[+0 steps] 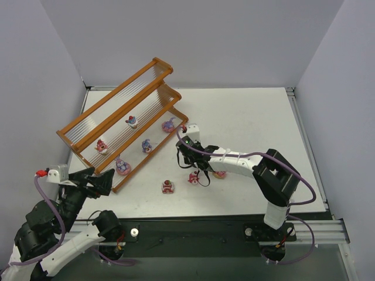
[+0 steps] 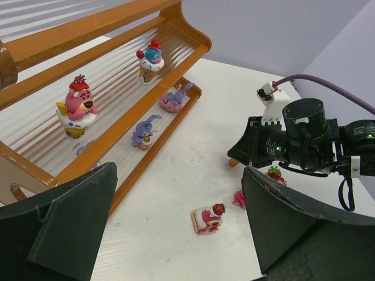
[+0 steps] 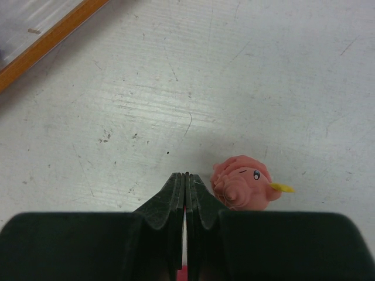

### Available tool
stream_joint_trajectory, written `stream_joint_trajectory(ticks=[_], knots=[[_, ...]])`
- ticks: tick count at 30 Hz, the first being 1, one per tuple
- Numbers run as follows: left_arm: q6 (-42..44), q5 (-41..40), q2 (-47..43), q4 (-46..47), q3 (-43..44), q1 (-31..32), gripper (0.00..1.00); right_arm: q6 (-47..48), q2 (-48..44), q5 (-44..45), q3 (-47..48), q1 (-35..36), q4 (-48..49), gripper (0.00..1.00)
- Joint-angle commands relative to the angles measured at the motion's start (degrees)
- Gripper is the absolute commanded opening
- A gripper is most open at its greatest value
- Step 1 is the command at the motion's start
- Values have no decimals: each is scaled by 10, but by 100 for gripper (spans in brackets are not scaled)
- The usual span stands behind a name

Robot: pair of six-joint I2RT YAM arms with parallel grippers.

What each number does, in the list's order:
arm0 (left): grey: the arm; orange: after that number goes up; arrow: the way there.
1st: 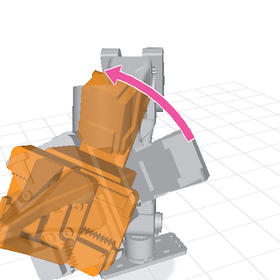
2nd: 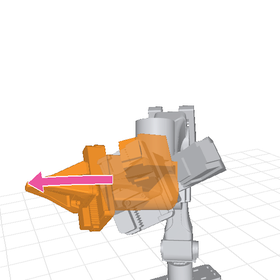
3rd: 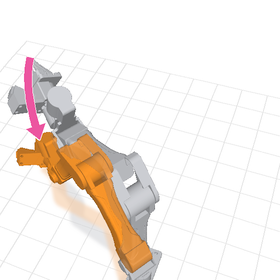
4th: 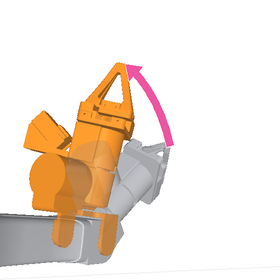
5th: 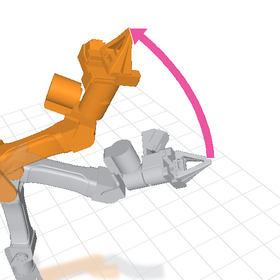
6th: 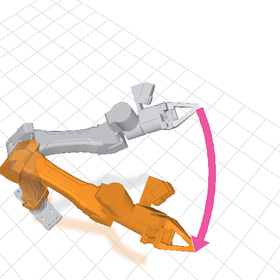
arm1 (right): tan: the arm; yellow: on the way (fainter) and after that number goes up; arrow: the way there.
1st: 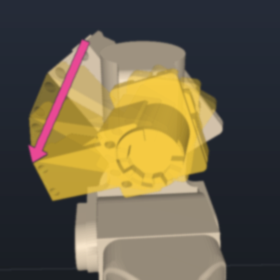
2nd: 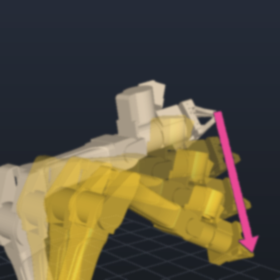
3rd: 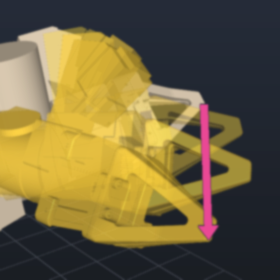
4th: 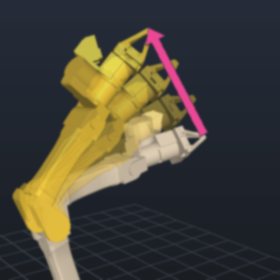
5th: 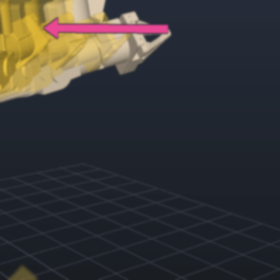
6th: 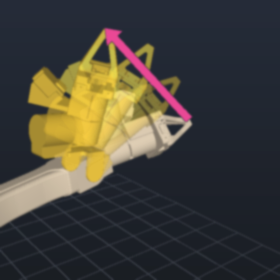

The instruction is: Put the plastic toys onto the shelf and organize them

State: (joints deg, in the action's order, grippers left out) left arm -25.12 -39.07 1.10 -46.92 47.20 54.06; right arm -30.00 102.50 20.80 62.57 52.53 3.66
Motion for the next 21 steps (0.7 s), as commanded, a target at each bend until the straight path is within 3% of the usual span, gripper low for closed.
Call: stream_joint_trajectory(ticks=[1, 21], knots=[[-4, 1, 7, 17, 0, 4, 97, -9, -12, 36, -2, -2, -9, 0], [-4, 7, 9, 18, 7, 4, 97, -28, -52, 82, -58, -5, -27, 0]])
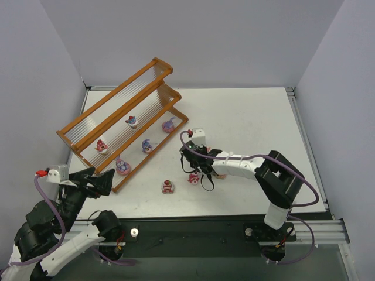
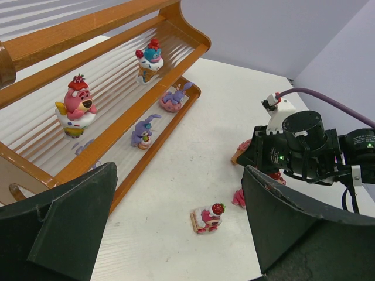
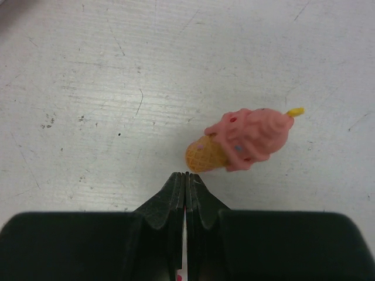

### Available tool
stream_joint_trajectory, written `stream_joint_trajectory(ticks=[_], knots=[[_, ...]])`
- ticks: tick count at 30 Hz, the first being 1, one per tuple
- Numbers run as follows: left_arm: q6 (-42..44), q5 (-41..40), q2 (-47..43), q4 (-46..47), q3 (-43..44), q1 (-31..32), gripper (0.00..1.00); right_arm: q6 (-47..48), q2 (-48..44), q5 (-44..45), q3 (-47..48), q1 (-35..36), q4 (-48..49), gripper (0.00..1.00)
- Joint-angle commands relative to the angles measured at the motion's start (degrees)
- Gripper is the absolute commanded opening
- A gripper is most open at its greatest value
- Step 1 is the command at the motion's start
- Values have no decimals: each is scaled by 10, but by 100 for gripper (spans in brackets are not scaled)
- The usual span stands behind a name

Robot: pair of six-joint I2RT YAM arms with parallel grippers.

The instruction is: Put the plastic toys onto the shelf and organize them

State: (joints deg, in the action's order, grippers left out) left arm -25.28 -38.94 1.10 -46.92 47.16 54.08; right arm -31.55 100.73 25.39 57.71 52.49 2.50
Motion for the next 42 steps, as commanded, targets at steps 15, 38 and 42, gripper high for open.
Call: stream_joint_trajectory(ticks=[15, 38, 42], knots=[[-1, 12, 12, 24, 6, 4, 97, -141, -93, 90, -17, -60, -104, 38], [-5, 10, -8, 28, 1, 4, 97, -596, -90, -7, -19, -175, -201, 65], [-6, 7, -8, 24, 1, 4, 97, -621, -62, -13, -12, -175, -198, 65]])
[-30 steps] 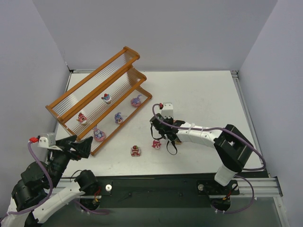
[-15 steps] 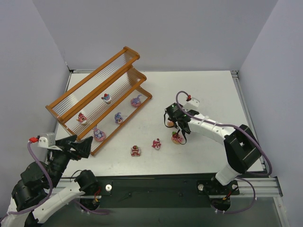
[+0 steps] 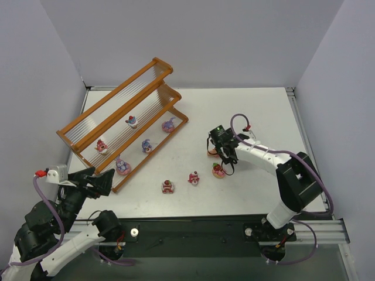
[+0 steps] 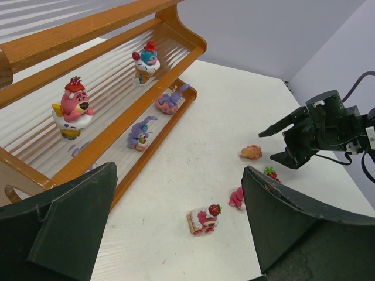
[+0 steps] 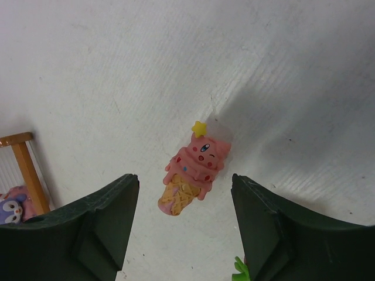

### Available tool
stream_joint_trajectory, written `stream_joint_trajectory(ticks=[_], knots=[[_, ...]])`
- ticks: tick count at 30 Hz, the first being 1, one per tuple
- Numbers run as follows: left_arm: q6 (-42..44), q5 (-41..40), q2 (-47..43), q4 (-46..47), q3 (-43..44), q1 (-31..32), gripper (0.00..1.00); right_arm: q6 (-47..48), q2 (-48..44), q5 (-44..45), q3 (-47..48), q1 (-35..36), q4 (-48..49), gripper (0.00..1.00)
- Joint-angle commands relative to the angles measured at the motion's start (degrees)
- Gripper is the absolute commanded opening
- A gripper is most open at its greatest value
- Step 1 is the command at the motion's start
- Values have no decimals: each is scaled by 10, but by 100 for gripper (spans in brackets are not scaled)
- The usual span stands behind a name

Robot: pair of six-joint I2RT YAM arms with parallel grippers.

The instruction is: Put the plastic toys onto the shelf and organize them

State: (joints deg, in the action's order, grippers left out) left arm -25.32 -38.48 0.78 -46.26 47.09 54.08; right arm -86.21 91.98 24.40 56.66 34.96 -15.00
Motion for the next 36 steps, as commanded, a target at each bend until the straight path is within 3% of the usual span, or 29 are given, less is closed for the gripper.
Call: stream_joint_trajectory(ticks=[1, 6, 20, 23, 25, 26, 29, 35, 36], knots=[[-5, 2, -4, 17, 2, 4, 97, -81, 32, -7, 3, 0, -24, 65], [-5, -6, -5, 8, 5, 4, 97, -122, 52, -8, -2, -2, -22, 64], [-4, -17, -13, 4, 9, 4, 97, -119, 82, -9, 2, -21, -9, 59], [-4, -17, -11, 2, 12, 4, 97, -99, 86, -15, 4, -21, 6, 47], [-4, -17, -12, 0, 14, 4, 97, -81, 86, -19, 9, -22, 17, 30], [-4, -17, -11, -1, 15, 5, 97, -62, 85, -19, 11, -22, 21, 16], [-4, -17, -12, -3, 18, 4, 97, 1, 79, -19, 20, -21, 42, 0], [-4, -15, -12, -4, 20, 4, 97, 198, 54, -28, 39, -7, 190, 0], [-4, -15, -11, -4, 19, 5, 97, 273, 50, -24, 42, 7, 229, 0]])
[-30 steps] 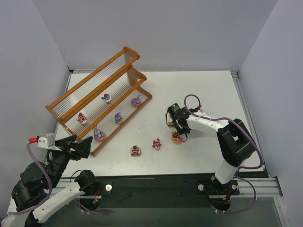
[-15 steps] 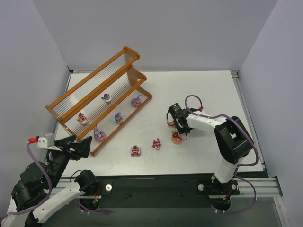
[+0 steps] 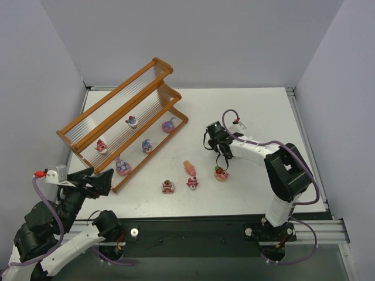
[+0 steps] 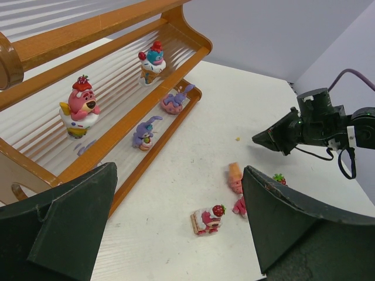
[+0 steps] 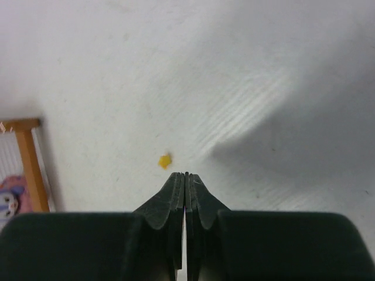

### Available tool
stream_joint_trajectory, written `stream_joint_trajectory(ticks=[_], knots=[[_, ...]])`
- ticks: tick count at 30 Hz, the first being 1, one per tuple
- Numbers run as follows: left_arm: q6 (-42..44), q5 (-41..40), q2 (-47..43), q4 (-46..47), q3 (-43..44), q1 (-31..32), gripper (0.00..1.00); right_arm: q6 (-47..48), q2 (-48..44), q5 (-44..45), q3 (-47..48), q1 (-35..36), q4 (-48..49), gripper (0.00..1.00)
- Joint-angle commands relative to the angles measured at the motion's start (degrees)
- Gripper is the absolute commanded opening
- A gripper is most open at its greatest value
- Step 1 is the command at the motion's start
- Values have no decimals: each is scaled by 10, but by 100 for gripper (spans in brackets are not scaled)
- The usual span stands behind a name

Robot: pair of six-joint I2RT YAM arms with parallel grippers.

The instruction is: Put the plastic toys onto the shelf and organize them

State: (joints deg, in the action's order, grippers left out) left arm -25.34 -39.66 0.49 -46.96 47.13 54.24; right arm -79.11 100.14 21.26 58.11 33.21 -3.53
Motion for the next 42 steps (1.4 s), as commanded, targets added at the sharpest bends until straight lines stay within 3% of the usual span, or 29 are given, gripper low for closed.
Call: stream_joint_trajectory(ticks=[1, 3, 7, 10, 11, 14, 17, 24, 28, 32, 42], knots=[[-4, -3, -9, 3, 18, 3, 97, 230, -37, 29, 36, 34, 121, 0], [-4, -3, -9, 3, 18, 3, 97, 291, -35, 64, 82, 53, 84, 0], [-5, -3, -10, 6, 13, 3, 97, 317, -30, 66, 114, 63, 51, 0], [-6, -4, -8, 6, 13, 3, 97, 367, -42, 20, 107, 72, 63, 22], [-6, -3, -8, 5, 14, 3, 97, 387, -42, -13, 105, 76, 70, 38], [-8, -1, -8, 6, 12, 3, 97, 450, -41, -85, 104, 78, 85, 53], [-8, 3, -8, 8, 12, 3, 97, 464, -38, -133, 98, 82, 81, 60], [-11, 2, -8, 1, 18, 3, 97, 515, 0, -180, 128, 99, 47, 71], [-10, -1, -9, -1, 25, 3, 97, 545, 35, -240, 173, 113, 13, 72], [-17, 2, -15, -1, 23, 3, 97, 563, 52, -240, 195, 135, 5, 72], [-28, 2, -7, 8, 6, 3, 97, 465, 103, -231, 224, 169, -41, 73]])
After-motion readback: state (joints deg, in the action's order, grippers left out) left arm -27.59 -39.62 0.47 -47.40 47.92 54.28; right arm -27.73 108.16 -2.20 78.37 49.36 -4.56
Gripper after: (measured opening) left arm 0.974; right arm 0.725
